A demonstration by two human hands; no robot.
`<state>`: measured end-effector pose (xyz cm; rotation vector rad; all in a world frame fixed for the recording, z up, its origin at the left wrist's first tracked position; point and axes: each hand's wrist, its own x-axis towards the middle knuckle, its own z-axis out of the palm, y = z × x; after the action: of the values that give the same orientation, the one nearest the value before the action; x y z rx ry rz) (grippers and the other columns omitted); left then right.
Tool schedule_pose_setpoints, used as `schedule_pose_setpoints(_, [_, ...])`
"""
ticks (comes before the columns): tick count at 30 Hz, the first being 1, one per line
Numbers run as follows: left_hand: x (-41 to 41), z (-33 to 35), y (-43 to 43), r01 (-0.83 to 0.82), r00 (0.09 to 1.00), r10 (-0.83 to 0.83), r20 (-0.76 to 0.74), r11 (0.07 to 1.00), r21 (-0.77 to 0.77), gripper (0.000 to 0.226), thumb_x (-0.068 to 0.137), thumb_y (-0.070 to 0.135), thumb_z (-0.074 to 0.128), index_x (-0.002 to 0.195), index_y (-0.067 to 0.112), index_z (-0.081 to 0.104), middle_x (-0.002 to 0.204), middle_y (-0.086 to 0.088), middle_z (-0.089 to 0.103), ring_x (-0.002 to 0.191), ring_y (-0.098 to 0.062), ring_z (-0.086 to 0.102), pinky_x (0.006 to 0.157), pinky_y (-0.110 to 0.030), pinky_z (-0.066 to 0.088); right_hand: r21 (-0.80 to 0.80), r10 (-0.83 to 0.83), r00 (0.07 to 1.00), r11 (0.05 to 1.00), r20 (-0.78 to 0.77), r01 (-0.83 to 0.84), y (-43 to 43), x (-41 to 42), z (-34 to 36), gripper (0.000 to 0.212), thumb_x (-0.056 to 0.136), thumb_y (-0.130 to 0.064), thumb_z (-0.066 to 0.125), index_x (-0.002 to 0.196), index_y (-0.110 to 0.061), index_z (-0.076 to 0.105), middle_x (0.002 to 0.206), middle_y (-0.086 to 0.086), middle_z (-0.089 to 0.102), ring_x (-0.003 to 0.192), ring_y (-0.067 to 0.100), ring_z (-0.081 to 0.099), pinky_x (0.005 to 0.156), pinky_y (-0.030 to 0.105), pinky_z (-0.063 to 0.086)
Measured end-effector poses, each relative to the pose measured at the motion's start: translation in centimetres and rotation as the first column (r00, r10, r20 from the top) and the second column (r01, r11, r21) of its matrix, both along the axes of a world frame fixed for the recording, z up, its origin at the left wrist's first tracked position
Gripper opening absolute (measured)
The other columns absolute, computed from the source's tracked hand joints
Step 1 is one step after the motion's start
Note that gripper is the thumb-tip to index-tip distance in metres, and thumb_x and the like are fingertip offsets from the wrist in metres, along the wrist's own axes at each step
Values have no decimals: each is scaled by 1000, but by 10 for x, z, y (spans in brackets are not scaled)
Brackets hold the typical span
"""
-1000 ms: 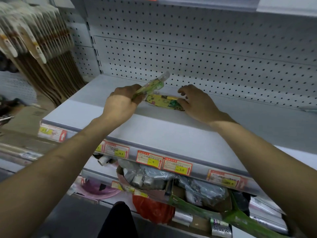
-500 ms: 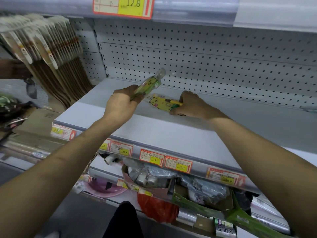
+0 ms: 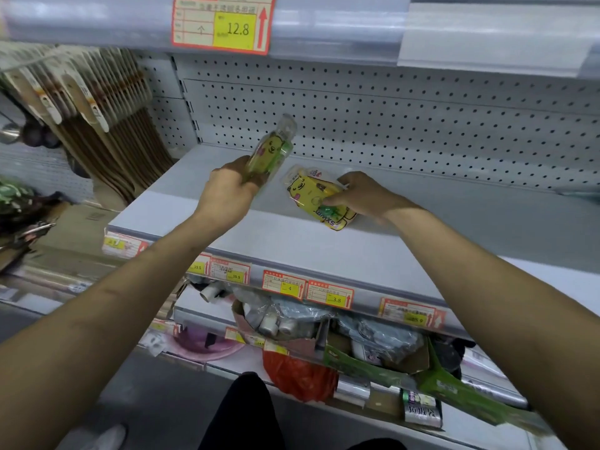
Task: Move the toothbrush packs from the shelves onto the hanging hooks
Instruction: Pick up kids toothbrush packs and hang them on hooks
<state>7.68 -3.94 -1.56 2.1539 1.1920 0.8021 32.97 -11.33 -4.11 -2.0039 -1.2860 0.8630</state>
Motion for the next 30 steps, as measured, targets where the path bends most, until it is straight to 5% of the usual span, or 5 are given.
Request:
schedule_pose_setpoints(3, [8,2,-7,41,995,-27,92,987,-156,14,104,15,54,113,21,63,100,-12,68,85,-31,62,56,-27,48,2,-65,994,998,-93,66,-15,0,2,25,99,-18,72,116,-10,55,97,4,65,81,16,65,67,28,55])
schedule_pose_setpoints(12, [51,13,-35,178,978,-125,165,917,-357,22,101,17,66,123,21,69,94,7,72,81,-11,67,59,-13,48,99,-338,817,898,-468,428,-100,19,10,46,78,4,85,112,-9,57,103,6,67,94,24,70,70,30,59])
schedule_pose_setpoints(19, [137,20,-73,385,920,-282,273,781,-491,14,95,14,74,100,26,76,89,10,79,79,-9,72,80,-31,57,63,-486,599,741,-636,668,-195,47,14,51,81,18,73,122,-7,55,112,16,74,107,37,73,90,57,61])
schedule_pose_setpoints(25, [208,19,-139,570,817,-426,388,497,-655,37,93,19,73,130,16,72,128,-8,74,123,-32,68,113,-52,48,50,-564,411,546,-716,836,-292,69,22,31,96,7,55,121,-10,58,109,17,68,94,32,66,71,42,55])
schedule_pose_setpoints(30, [273,18,-236,586,777,-495,389,340,-736,34,100,6,63,133,-1,66,126,-23,71,103,-33,71,104,-55,54,36,-607,260,356,-751,934,-405,90,25,26,96,9,48,108,-12,58,102,20,66,80,26,68,61,37,57])
